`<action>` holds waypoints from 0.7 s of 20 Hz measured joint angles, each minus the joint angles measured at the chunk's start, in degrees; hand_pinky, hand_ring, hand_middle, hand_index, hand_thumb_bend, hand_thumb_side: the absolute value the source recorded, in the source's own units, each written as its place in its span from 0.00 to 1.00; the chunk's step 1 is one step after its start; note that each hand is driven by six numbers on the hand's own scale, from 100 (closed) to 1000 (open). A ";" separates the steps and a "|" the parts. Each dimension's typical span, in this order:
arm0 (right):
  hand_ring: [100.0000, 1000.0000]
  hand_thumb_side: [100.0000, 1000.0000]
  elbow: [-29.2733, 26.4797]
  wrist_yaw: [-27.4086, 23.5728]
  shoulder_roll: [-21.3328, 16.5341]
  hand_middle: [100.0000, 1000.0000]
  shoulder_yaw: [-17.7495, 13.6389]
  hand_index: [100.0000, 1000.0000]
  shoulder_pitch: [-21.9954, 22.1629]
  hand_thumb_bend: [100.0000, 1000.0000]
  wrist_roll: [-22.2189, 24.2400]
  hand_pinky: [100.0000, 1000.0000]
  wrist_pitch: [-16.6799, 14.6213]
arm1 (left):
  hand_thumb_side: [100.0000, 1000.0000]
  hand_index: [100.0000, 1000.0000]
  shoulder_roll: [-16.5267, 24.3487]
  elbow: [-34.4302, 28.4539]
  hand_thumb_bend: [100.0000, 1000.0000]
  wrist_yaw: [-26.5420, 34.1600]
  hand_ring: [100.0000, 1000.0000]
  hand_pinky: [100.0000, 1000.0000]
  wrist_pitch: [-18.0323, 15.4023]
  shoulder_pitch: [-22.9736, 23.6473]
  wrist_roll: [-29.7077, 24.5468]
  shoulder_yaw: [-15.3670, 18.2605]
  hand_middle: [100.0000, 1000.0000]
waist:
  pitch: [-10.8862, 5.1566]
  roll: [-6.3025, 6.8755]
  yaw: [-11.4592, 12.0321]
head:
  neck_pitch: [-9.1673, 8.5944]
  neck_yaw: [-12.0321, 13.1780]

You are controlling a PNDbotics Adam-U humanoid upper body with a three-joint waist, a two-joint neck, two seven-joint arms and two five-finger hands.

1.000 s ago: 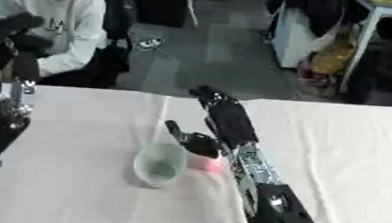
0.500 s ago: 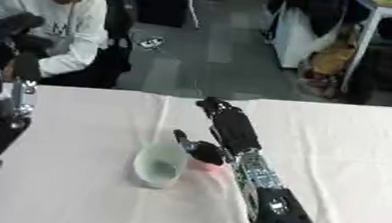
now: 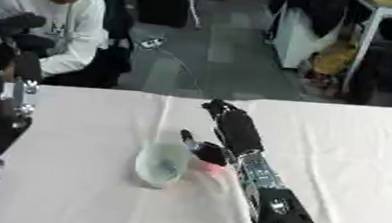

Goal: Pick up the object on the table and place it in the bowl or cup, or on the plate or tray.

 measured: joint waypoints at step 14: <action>0.72 0.76 2.38 1.49 0.09 0.78 -0.30 0.86 -0.01 0.36 0.71 0.56 -0.20 | 0.74 0.88 0.00 0.00 0.00 0.00 0.61 0.67 0.00 -0.08 0.00 0.00 0.77 | 0.00 0.04 0.01 | 0.00 0.25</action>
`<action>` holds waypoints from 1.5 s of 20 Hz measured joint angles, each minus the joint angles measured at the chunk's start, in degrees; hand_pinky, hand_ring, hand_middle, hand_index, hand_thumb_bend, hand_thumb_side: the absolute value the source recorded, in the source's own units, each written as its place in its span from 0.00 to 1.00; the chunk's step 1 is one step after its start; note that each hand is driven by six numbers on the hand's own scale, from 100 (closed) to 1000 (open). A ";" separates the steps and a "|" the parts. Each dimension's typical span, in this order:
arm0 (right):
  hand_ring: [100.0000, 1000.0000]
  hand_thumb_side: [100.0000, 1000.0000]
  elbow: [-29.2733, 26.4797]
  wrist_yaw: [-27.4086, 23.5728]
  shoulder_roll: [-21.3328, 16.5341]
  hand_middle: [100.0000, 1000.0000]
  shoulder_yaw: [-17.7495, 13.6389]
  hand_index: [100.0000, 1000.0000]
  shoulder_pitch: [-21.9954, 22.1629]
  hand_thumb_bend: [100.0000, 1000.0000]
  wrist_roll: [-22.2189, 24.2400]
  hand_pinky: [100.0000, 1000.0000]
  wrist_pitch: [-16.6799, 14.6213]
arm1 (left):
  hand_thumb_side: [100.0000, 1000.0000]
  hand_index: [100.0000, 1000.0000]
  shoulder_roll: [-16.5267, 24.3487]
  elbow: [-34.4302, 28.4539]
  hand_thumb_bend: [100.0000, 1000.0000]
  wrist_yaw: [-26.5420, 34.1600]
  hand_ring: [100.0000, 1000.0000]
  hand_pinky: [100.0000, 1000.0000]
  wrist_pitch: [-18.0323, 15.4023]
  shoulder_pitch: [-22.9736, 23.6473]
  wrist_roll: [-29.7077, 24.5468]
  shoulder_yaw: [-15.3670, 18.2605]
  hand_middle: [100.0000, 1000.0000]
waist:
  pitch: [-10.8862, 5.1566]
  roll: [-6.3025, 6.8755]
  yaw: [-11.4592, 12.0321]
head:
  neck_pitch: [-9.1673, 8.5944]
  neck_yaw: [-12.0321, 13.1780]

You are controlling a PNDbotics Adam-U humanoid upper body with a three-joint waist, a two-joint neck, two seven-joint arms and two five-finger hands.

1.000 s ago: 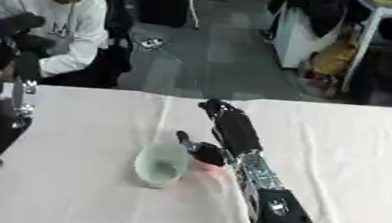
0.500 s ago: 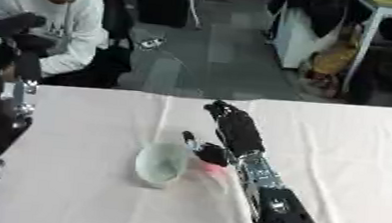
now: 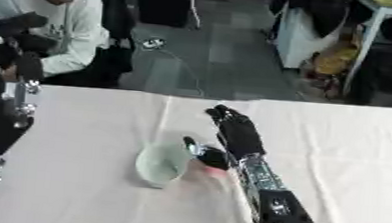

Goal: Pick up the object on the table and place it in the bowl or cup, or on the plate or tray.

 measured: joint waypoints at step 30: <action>0.73 0.76 5.01 4.05 1.00 0.79 -0.81 0.87 0.79 0.32 2.53 0.60 2.00 | 0.74 0.88 -0.47 0.00 0.00 0.00 0.61 0.66 -0.03 -0.73 -0.02 -0.15 0.77 | 0.42 0.09 0.67 | -0.78 0.45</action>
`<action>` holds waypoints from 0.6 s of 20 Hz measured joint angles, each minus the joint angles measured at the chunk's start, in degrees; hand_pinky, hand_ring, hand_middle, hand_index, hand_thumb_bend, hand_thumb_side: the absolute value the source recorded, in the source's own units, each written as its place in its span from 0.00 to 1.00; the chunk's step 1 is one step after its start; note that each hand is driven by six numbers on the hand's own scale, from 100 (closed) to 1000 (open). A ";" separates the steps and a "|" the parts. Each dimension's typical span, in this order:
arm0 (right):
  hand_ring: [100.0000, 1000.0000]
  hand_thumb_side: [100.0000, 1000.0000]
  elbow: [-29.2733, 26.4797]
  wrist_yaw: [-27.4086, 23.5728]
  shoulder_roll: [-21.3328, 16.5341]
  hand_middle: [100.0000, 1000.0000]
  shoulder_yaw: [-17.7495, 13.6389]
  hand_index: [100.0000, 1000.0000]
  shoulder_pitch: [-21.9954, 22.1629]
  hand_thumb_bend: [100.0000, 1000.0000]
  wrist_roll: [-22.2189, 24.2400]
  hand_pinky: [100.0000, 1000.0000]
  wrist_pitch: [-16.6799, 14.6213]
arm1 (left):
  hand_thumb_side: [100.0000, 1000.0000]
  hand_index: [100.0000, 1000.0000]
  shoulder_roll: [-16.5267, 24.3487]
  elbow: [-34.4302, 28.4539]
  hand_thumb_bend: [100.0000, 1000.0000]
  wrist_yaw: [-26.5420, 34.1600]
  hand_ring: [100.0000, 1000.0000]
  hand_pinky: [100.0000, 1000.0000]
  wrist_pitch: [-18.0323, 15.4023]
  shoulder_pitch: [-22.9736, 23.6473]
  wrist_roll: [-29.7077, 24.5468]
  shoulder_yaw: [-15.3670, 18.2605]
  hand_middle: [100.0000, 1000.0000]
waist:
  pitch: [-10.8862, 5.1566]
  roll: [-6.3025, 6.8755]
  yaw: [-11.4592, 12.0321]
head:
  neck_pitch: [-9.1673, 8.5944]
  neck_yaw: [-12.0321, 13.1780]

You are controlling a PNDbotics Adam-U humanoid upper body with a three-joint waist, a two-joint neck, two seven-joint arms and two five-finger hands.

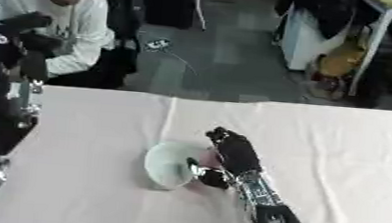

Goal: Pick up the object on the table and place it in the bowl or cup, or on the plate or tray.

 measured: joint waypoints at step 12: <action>0.69 0.89 -1.29 -4.58 0.02 0.77 -1.39 0.86 -0.15 0.19 -3.76 0.51 0.53 | 0.74 0.88 0.00 0.00 0.00 0.00 0.61 0.66 0.00 0.00 -0.01 -0.15 0.77 | 0.06 0.02 0.01 | -0.23 0.10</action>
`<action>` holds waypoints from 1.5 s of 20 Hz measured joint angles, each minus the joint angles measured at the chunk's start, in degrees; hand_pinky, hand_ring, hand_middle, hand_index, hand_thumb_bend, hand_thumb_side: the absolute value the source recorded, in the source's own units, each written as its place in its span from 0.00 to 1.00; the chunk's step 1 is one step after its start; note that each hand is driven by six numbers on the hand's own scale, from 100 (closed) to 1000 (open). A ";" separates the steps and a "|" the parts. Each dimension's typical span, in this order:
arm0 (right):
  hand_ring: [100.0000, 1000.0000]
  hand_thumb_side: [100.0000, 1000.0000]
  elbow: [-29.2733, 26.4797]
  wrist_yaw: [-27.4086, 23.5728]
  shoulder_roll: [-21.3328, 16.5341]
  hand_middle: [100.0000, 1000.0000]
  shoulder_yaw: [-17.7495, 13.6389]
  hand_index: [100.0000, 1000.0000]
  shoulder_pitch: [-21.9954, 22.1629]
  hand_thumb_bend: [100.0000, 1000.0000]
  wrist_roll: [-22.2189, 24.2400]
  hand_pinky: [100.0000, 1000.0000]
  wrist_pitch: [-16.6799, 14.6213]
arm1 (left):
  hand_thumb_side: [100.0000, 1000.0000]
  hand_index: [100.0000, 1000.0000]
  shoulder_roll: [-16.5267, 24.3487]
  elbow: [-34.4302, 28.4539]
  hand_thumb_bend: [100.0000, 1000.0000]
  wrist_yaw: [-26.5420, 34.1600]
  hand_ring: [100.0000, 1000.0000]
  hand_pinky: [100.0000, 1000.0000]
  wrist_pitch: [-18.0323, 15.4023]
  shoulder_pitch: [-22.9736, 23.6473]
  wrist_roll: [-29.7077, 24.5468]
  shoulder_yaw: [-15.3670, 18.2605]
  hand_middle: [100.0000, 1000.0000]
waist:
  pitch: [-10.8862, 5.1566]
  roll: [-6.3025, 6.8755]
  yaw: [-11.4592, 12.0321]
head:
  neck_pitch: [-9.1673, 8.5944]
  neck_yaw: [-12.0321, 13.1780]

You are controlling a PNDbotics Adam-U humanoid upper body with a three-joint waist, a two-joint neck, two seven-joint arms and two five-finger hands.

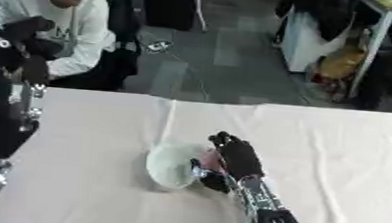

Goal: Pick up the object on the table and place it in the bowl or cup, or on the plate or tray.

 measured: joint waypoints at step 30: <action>0.71 0.68 7.59 5.37 -0.53 0.78 -3.34 0.85 -4.90 0.26 -12.27 0.54 7.35 | 0.74 0.88 -0.18 0.00 0.00 0.01 0.61 0.66 -0.14 -0.50 -0.32 -0.01 0.77 | 0.37 0.02 0.35 | -0.56 0.39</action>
